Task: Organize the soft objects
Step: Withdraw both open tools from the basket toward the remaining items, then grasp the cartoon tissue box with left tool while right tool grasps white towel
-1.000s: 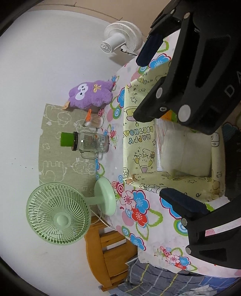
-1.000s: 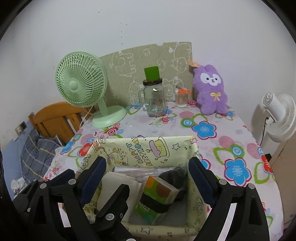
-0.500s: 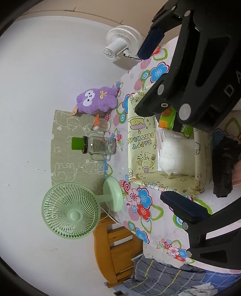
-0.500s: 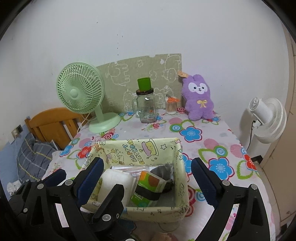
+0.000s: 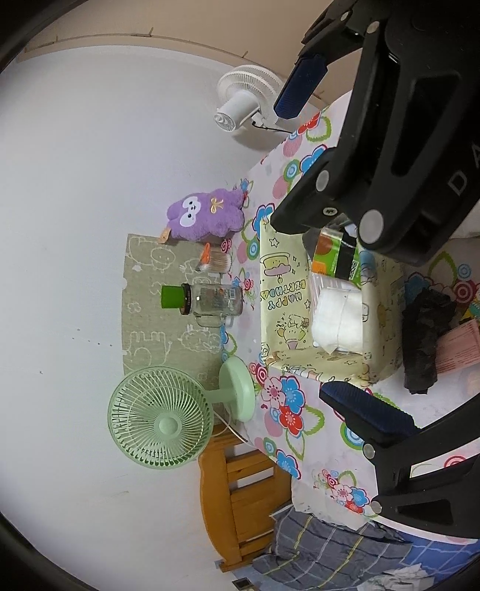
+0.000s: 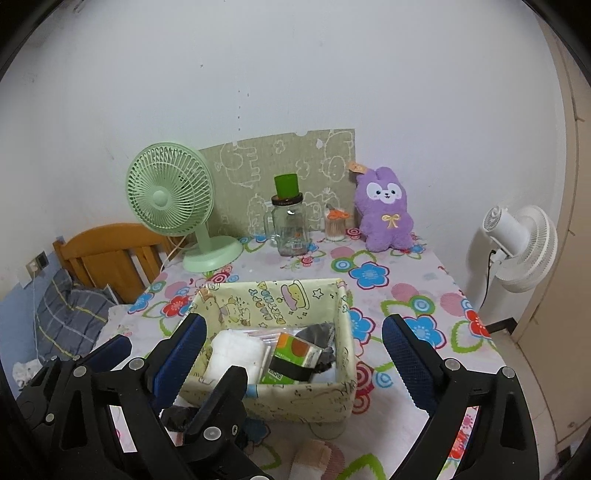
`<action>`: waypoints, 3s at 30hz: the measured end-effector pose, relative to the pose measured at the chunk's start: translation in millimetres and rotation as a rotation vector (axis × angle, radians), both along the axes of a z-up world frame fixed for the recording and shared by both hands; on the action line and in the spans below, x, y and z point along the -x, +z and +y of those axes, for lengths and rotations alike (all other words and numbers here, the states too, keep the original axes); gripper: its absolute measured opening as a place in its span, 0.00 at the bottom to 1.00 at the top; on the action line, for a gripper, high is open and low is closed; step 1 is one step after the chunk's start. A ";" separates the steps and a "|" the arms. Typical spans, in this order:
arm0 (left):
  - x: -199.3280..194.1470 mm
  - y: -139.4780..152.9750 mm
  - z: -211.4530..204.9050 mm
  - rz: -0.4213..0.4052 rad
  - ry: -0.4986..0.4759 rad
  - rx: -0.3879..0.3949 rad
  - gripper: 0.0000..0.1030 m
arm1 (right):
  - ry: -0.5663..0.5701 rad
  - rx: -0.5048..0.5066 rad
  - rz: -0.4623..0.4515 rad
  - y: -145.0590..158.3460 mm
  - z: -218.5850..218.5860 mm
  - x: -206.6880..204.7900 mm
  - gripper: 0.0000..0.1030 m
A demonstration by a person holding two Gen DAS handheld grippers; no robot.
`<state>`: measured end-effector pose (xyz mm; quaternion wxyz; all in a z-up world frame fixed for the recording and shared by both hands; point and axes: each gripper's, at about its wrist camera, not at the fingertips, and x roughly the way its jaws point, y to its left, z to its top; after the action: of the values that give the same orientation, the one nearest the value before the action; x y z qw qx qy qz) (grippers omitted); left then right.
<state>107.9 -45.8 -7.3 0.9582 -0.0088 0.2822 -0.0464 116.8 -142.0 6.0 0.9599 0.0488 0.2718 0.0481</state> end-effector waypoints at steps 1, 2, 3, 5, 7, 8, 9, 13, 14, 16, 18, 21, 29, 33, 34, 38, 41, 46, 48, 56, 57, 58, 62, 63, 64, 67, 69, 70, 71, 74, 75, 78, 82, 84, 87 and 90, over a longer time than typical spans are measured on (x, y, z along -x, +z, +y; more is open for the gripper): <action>2.2 0.6 -0.4 -0.002 -0.001 0.001 0.96 | -0.002 0.001 -0.003 1.1 -0.5 3.2 0.95; 4.2 1.1 -0.8 -0.004 -0.001 0.002 0.96 | -0.003 0.002 -0.005 1.8 -0.8 5.9 0.95; 7.3 1.6 -1.6 -0.007 0.000 0.005 0.96 | -0.003 0.004 -0.007 2.8 -1.3 9.0 0.95; 12.1 2.3 -2.4 -0.010 0.001 0.011 0.96 | -0.007 0.011 -0.014 5.4 -2.6 14.8 0.95; 16.6 3.1 -2.8 -0.014 -0.002 0.013 0.96 | -0.010 0.015 -0.020 7.5 -3.9 21.3 0.95; 19.1 3.6 -3.0 -0.016 -0.003 0.014 0.96 | -0.010 0.015 -0.021 7.9 -4.3 23.4 0.95; 22.1 4.1 -3.6 -0.019 -0.005 0.013 0.96 | -0.011 0.015 -0.023 8.4 -4.6 26.0 0.95; 31.1 4.9 -6.1 -0.027 -0.008 0.009 0.96 | -0.013 0.016 -0.027 10.0 -6.9 35.6 0.95; 33.7 5.0 -6.1 -0.027 -0.009 0.008 0.96 | -0.014 0.017 -0.027 9.8 -7.4 38.5 0.95; 37.6 3.7 -6.4 -0.023 -0.011 0.007 0.96 | -0.015 0.021 -0.027 9.0 -7.5 43.0 0.95; 41.6 2.3 -6.7 -0.020 -0.012 0.006 0.96 | -0.022 0.024 -0.029 8.3 -7.3 47.0 0.95; 47.7 0.1 -7.4 -0.022 -0.015 0.004 0.96 | -0.030 0.019 -0.029 6.5 -7.9 54.1 0.95; 61.5 -6.5 -8.7 -0.032 -0.025 -0.002 0.96 | -0.037 0.039 -0.019 0.1 -7.3 68.4 0.95; 63.2 -13.7 -7.9 -0.019 -0.029 0.008 0.96 | -0.038 0.041 -0.009 -7.2 -7.1 72.1 0.95; 63.8 -16.0 -7.7 -0.016 -0.029 0.011 0.96 | -0.034 0.038 -0.007 -9.8 -6.9 72.1 0.95; 64.8 -25.9 -8.6 -0.005 -0.029 0.007 0.96 | -0.023 0.029 -0.008 -20.0 -6.4 73.9 0.95; 64.9 -33.8 -7.2 0.009 -0.023 0.009 0.96 | -0.024 0.027 0.003 -28.5 -5.4 74.1 0.95; 71.2 -43.3 -5.2 -0.005 0.003 -0.005 0.96 | -0.037 0.055 0.007 -38.7 -1.4 79.8 0.95; 71.9 -47.3 -5.3 0.002 0.002 -0.001 0.96 | -0.042 0.063 0.007 -41.4 -1.0 80.5 0.95; 65.9 -72.2 -5.3 0.065 0.006 -0.010 0.96 | -0.048 0.052 0.072 -68.0 -1.3 74.6 0.95; 64.9 -75.3 -4.9 0.072 0.006 -0.010 0.96 | -0.048 0.054 0.080 -71.4 -1.1 73.4 0.95; 64.5 -78.1 -4.9 0.076 0.007 -0.010 0.96 | -0.047 0.052 0.088 -74.6 -0.9 72.3 0.95; 61.5 -87.0 -2.2 0.090 0.013 -0.010 0.96 | -0.041 0.049 0.105 -84.5 0.4 68.7 0.95; 59.8 -89.8 -0.8 0.098 0.016 -0.009 0.96 | -0.040 0.050 0.110 -86.8 0.9 67.0 0.95; 58.8 -91.7 -0.2 0.103 0.017 -0.009 0.96 | -0.038 0.051 0.119 -90.0 1.7 65.1 0.95; 56.7 -98.5 1.2 0.111 0.028 -0.015 0.95 | -0.038 0.052 0.134 -98.1 3.6 61.3 0.94; 55.4 -103.5 2.5 0.114 0.040 -0.021 0.95 | -0.035 0.051 0.146 -103.3 4.7 58.5 0.94; 54.4 -106.3 2.9 0.121 0.046 -0.024 0.95 | -0.033 0.051 0.158 -107.1 5.5 56.6 0.94; 53.3 -108.6 3.5 0.128 0.049 -0.025 0.95 | -0.029 0.049 0.167 -110.3 5.8 55.2 0.93; 49.2 -117.6 6.0 0.156 0.062 -0.027 0.95 | -0.019 0.053 0.200 -121.3 8.8 49.8 0.90; 48.0 -120.4 6.5 0.163 0.064 -0.028 0.95 | -0.015 0.052 0.207 -123.7 9.5 48.3 0.88; 45.1 -127.7 7.7 0.179 0.078 -0.040 0.95 | -0.009 0.063 0.240 -132.3 12.8 42.8 0.87; 40.6 -134.4 9.0 0.204 0.083 -0.043 0.95 | 0.002 0.063 0.274 -142.3 14.7 36.9 0.81; 38.4 -136.6 8.8 0.214 0.084 -0.045 0.95 | 0.004 0.061 0.285 -145.4 14.3 33.9 0.78; 35.2 -139.8 7.4 0.231 0.078 -0.042 0.94 | 0.013 0.040 0.307 -149.8 12.2 29.2 0.72; 33.2 -142.5 7.1 0.250 0.058 -0.020 0.94 | 0.013 0.037 0.328 -152.6 11.6 26.4 0.66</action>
<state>74.6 -38.7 -149.9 0.9164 -0.0133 0.3998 -0.0145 90.4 -130.4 -146.6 0.9030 0.0365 0.4261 0.0408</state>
